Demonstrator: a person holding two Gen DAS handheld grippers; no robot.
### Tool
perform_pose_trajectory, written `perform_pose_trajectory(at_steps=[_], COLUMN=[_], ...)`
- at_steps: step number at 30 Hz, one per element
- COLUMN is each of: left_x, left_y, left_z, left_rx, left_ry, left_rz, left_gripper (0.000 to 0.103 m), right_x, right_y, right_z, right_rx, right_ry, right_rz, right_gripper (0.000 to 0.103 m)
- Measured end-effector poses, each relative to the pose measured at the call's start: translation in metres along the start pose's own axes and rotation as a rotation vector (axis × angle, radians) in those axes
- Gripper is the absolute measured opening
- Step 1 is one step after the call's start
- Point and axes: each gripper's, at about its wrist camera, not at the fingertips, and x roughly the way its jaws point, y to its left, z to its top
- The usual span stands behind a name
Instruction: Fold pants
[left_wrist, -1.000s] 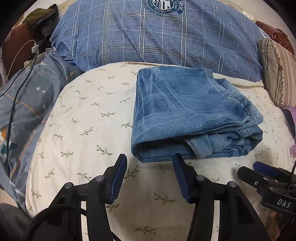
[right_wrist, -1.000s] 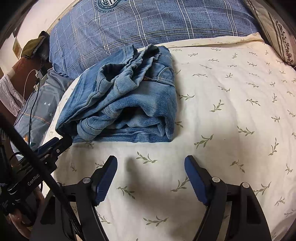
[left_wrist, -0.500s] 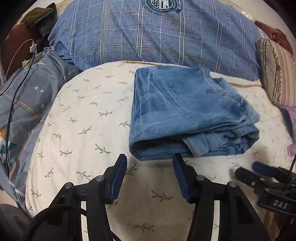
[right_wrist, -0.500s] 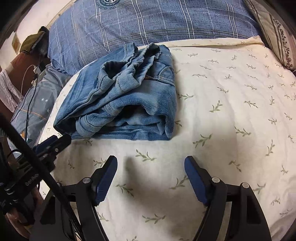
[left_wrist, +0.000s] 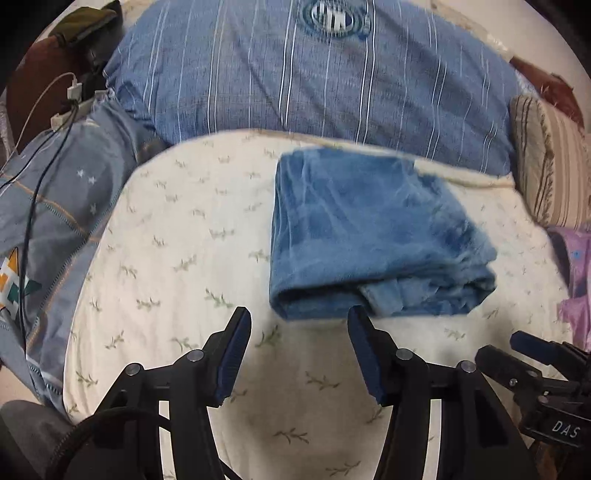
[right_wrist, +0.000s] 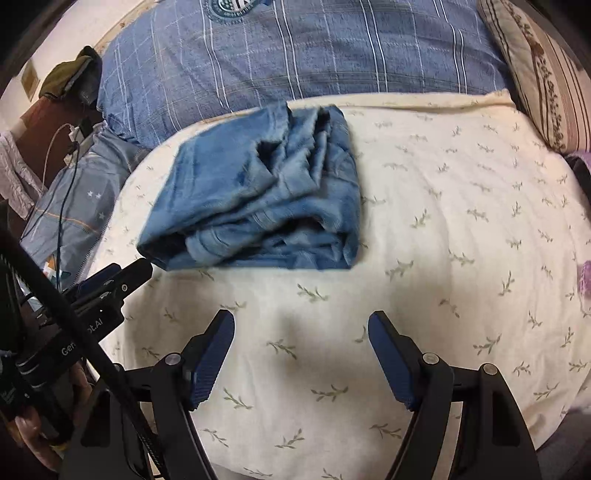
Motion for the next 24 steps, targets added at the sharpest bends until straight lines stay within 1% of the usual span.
perform_pose_trajectory(at_steps=[4,7,8,9,12,19,24], left_x=[-0.012,-0.023,-0.028,-0.033,-0.044,-0.048,-0.045], left_y=[0.006,0.008,0.008,0.007,0.003,0.001,0.003], left_z=[0.002,0.002,0.001,0.001,-0.003,-0.01,-0.009], left_rx=[-0.019,-0.025,-0.022,-0.013,-0.003,-0.008,0.002], left_ry=[-0.069,-0.13,-0.156,-0.181,-0.238,-0.254,-0.242], left_rz=[0.032,0.077,0.097,0.121,0.153,0.139,0.144], left_gripper=[0.057,0.057,0.057,0.058,0.062,0.063,0.063], right_x=[-0.01,-0.018,-0.021,-0.022,-0.027,-0.029,-0.027], right_y=[0.009,0.02,0.023,0.024,0.029,0.036,0.033], right_z=[0.009,0.016,0.019,0.022,0.026,0.028,0.028], right_rx=[-0.027,-0.068,-0.076,-0.083,-0.092,-0.102,-0.101], right_ry=[-0.056,-0.109,-0.132,-0.143,-0.171,-0.185,-0.192], right_rz=[-0.012,-0.042,-0.04,-0.035,-0.031,-0.04,-0.059], right_gripper=[0.076,0.076,0.076,0.076,0.076,0.076,0.076])
